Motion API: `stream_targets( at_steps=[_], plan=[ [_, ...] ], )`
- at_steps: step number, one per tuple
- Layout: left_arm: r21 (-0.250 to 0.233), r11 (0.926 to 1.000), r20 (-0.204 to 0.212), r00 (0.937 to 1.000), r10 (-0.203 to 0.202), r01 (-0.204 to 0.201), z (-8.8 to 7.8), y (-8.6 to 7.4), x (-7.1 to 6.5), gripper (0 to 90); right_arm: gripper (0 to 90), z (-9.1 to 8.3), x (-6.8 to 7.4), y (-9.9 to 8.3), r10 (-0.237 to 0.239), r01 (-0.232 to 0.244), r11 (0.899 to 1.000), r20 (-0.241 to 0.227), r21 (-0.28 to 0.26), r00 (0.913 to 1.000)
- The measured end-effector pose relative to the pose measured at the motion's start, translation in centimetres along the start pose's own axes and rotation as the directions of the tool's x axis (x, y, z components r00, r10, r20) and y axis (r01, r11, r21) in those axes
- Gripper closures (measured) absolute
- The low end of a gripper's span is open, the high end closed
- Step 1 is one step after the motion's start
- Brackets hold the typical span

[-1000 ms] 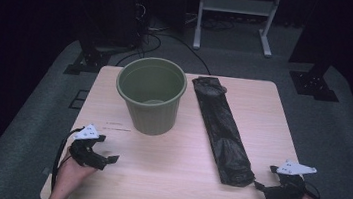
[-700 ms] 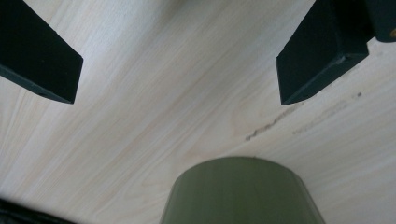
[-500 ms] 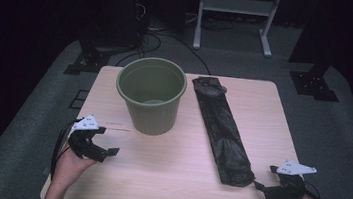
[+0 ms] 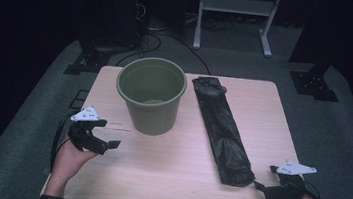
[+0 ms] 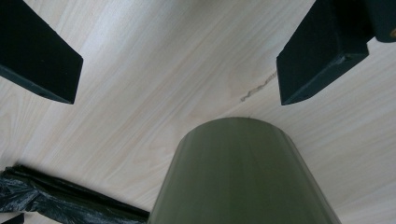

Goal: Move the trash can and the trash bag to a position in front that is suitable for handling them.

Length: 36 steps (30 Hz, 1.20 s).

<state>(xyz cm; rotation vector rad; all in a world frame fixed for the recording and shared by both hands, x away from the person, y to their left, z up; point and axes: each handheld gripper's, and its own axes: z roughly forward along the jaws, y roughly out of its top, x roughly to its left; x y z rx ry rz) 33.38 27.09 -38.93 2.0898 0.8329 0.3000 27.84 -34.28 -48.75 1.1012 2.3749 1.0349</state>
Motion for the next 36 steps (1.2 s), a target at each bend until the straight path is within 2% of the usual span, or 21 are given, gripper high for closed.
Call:
stream_targets(
  at_steps=[9, 21, 36],
  plan=[
    [-0.008, 1.0000, 0.011, 0.9999, 0.002, -0.002, -0.4, 1.8, -0.2, 0.0, 10.0, 0.0, 0.0, 0.0, 0.000, 0.000, 1.000, 0.000, 0.000, 1.0000],
    [-0.017, 0.9998, 0.004, 1.0000, 0.007, -0.007, -1.0, 4.6, 0.1, 0.0, 10.0, 0.0, 0.0, 0.0, 0.000, 0.000, 1.000, 0.000, 0.000, 1.0000],
    [-0.046, 0.9988, 0.006, 0.9998, -0.018, 0.018, -1.9, 7.1, 1.9, 0.0, 10.0, 0.0, 0.0, 0.0, 0.000, 0.000, 1.000, 0.000, -0.001, 1.0000]
  ],
)
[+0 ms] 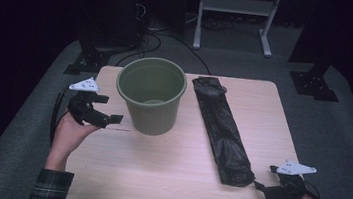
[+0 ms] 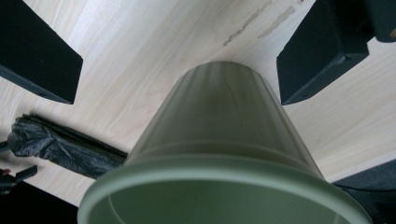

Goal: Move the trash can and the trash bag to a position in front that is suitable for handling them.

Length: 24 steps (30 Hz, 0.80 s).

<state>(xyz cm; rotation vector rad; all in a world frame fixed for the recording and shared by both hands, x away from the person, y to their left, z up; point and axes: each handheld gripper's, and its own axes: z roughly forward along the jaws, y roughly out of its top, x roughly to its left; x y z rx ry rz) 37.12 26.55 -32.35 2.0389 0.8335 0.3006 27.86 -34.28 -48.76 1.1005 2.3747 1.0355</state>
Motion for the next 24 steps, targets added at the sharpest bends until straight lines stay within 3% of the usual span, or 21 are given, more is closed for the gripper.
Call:
stream_targets(
  at_steps=[24],
  plan=[
    [-0.013, 0.9999, -0.011, 0.9999, -0.001, 0.001, 0.4, 3.9, 2.5, 0.0, 10.0, 0.0, 0.0, 0.0, 0.001, -0.001, 1.000, -0.001, 0.001, 1.0000]
  ],
)
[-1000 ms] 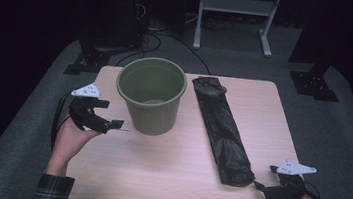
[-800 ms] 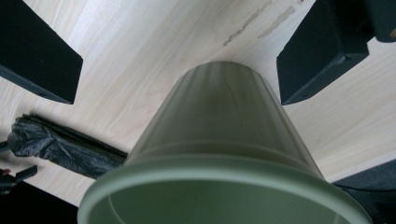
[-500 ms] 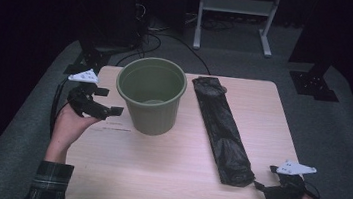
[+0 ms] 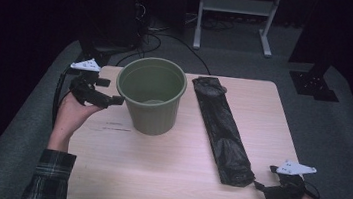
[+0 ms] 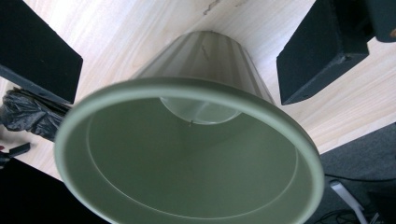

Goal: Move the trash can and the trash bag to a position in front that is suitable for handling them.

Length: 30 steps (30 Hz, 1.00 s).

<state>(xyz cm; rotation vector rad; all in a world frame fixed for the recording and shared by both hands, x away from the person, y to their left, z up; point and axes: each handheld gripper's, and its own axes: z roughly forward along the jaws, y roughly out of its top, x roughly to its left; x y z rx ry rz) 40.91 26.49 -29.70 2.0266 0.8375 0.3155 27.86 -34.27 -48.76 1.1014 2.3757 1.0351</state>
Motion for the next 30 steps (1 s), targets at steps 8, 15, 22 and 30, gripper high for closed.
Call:
stream_targets(
  at_steps=[8, 15, 22, 30],
  plan=[
    [0.000, 0.9999, 0.002, 0.9999, -0.014, 0.014, 1.1, 1.0, 1.3, 0.0, 10.0, 0.0, 0.0, 0.0, -0.001, 0.001, 1.000, 0.000, -0.001, 1.0000],
    [0.003, 0.9996, 0.006, 0.9996, -0.029, 0.029, 2.0, 0.8, 2.3, 0.0, 10.0, 0.0, 0.0, 0.0, -0.001, 0.001, 1.000, 0.000, -0.001, 1.0000],
    [0.010, 0.9989, 0.016, 0.9989, -0.045, 0.045, 2.8, 0.8, 2.7, 0.0, 10.0, 0.0, 0.0, 0.0, 0.000, 0.000, 1.000, 0.000, -0.001, 1.0000],
    [0.030, 0.9982, -0.010, 0.9987, -0.051, 0.051, 3.9, 1.0, 2.9, 0.0, 10.0, 0.0, 0.0, 0.0, -0.002, 0.002, 1.000, 0.000, 0.000, 1.0000]
  ],
)
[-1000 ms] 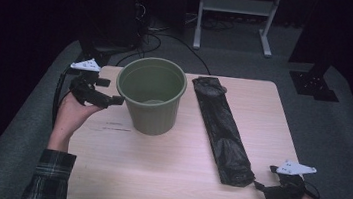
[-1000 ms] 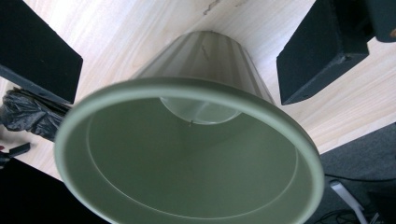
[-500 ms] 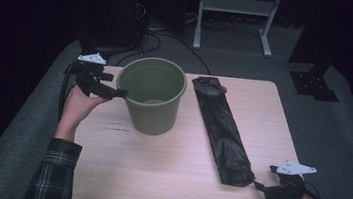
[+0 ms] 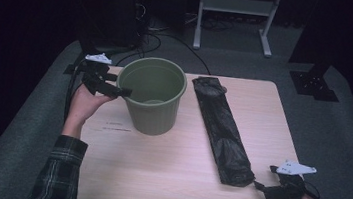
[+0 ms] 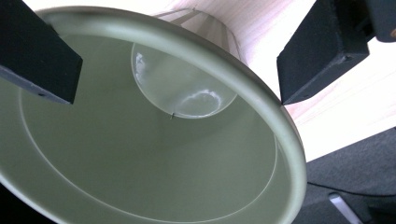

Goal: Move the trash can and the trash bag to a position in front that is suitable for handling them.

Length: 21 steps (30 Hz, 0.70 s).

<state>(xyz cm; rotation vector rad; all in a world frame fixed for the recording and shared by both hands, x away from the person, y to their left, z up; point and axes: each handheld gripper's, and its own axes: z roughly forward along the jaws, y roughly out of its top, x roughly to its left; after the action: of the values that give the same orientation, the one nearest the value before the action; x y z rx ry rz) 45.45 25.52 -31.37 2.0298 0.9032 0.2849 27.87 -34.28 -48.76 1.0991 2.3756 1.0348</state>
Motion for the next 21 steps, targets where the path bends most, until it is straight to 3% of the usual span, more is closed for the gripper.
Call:
stream_targets(
  at_steps=[4, 21],
  plan=[
    [0.011, 0.9998, 0.019, 0.9996, -0.019, 0.019, 0.3, 0.0, 0.0, 0.0, 10.0, 0.0, 0.0, 0.0, 0.001, -0.001, 1.000, 0.000, 0.000, 1.0000],
    [0.027, 0.9993, 0.061, 0.9978, 0.025, -0.026, 0.9, 0.0, -2.6, 0.0, 10.0, 0.0, 0.0, 0.0, 0.000, 0.000, 1.000, 0.000, 0.000, 1.0000]
  ],
)
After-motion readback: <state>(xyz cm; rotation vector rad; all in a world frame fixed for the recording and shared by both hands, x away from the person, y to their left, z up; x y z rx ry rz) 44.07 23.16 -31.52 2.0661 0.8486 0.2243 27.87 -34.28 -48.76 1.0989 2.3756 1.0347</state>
